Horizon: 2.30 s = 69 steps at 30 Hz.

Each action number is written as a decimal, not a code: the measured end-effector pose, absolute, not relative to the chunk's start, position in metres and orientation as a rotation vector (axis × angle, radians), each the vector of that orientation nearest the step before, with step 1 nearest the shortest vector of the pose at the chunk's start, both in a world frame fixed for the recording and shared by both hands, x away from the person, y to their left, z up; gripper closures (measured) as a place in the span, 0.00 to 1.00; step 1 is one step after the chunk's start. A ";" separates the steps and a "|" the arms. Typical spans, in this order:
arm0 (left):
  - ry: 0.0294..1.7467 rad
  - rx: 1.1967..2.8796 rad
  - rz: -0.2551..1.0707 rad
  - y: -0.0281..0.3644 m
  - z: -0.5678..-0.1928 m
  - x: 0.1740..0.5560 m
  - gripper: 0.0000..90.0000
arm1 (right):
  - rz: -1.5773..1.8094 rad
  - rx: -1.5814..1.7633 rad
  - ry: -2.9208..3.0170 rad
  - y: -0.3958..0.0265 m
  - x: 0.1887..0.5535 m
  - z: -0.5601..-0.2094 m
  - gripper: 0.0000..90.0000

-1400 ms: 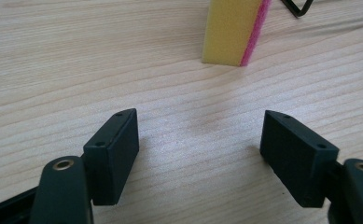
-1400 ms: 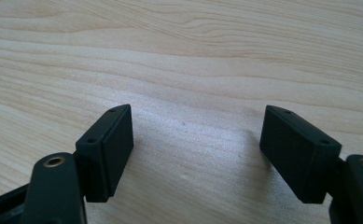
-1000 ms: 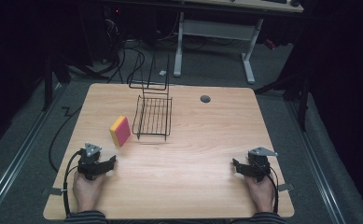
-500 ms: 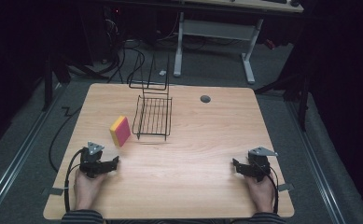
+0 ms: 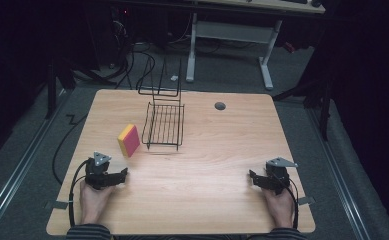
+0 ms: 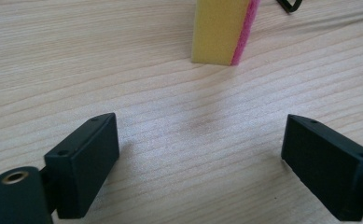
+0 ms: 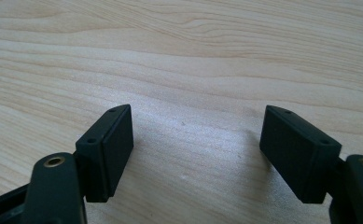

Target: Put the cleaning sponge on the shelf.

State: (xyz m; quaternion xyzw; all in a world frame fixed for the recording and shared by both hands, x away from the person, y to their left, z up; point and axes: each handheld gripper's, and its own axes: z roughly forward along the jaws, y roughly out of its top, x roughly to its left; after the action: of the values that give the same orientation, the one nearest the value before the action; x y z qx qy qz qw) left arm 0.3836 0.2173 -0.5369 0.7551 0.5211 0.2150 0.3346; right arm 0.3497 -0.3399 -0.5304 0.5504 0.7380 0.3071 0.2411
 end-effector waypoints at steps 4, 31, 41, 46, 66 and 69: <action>1.346 1.961 0.560 0.216 -0.533 0.380 0.12 | 0.840 1.505 2.019 -0.340 0.350 -0.530 0.29; 1.232 1.845 0.564 0.208 -0.485 0.368 0.18 | 0.840 1.502 2.021 -0.340 0.350 -0.530 0.29; 1.224 1.835 0.562 0.207 -0.476 0.380 0.20 | 0.839 1.503 2.021 -0.340 0.350 -0.530 0.29; 1.234 1.820 0.571 0.206 -0.473 0.387 0.22 | 0.839 1.503 2.022 -0.340 0.350 -0.530 0.29; 1.268 1.798 0.584 0.204 -0.476 0.410 0.25 | 0.841 1.500 2.023 -0.340 0.350 -0.530 0.29; 1.275 1.789 0.578 0.203 -0.480 0.414 0.27 | 0.841 1.499 2.023 -0.340 0.350 -0.530 0.29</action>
State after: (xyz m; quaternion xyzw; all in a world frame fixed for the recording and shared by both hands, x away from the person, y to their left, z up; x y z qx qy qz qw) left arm 0.4141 0.2026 -0.4799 0.7142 0.5089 0.2306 0.4215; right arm 0.3495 -0.3402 -0.5304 0.5481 0.7395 0.3076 0.2411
